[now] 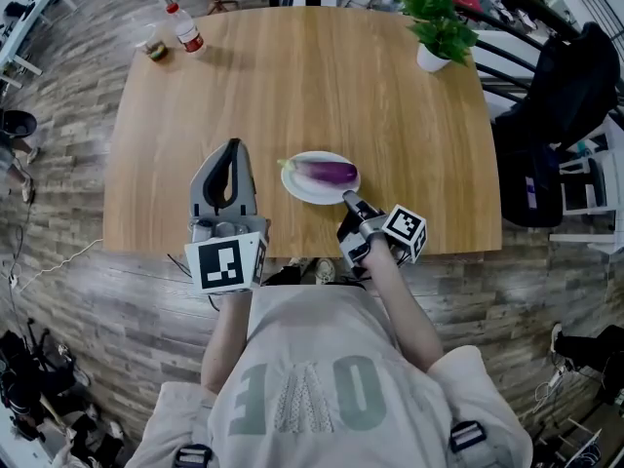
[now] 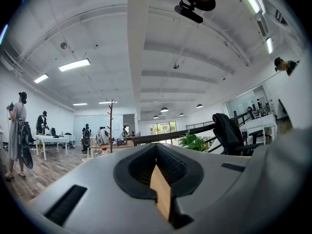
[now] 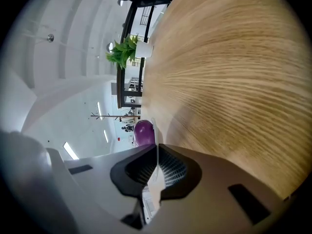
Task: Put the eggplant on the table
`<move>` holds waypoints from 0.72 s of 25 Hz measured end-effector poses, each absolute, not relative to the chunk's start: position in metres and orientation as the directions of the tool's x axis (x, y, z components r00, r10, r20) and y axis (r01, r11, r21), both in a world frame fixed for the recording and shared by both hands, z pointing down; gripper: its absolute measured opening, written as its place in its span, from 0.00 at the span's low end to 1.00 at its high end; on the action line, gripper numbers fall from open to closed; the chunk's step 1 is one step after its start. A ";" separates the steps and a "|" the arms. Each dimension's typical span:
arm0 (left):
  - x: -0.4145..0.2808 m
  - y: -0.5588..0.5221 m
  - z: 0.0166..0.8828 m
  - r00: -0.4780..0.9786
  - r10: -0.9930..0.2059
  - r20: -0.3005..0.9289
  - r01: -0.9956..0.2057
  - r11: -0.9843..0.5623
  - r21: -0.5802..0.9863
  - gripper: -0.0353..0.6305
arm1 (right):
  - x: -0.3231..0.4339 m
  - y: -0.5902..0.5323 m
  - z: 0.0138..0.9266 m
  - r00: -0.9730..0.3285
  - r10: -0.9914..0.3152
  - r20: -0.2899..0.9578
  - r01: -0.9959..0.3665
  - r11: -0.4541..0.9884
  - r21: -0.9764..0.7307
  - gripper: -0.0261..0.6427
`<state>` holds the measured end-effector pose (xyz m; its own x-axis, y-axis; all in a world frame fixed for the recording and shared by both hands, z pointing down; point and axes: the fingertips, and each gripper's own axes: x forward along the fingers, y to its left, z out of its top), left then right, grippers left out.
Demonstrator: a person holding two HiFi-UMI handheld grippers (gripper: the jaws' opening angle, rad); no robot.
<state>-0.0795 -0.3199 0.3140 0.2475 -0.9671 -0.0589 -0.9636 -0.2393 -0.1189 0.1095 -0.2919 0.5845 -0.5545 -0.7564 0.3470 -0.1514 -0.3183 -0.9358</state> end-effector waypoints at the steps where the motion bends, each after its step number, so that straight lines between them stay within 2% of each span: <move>1: -0.081 -0.322 0.317 0.247 -0.968 -0.052 -0.964 -0.240 -0.118 0.06 | 0.109 -0.294 0.587 -0.555 -0.756 0.348 -0.152 -0.319 -0.936 0.08; 18: -0.088 -0.332 0.330 0.262 -0.965 -0.029 -0.960 -0.258 -0.106 0.06 | 0.101 -0.308 0.614 -0.538 -0.723 0.434 -0.177 -0.406 -0.896 0.08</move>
<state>-0.0880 -0.3321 0.3299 0.2618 -0.9647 -0.0288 -0.9604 -0.2575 -0.1062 0.1012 -0.3082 0.6140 -0.5375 -0.7230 0.4340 -0.1775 -0.4062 -0.8964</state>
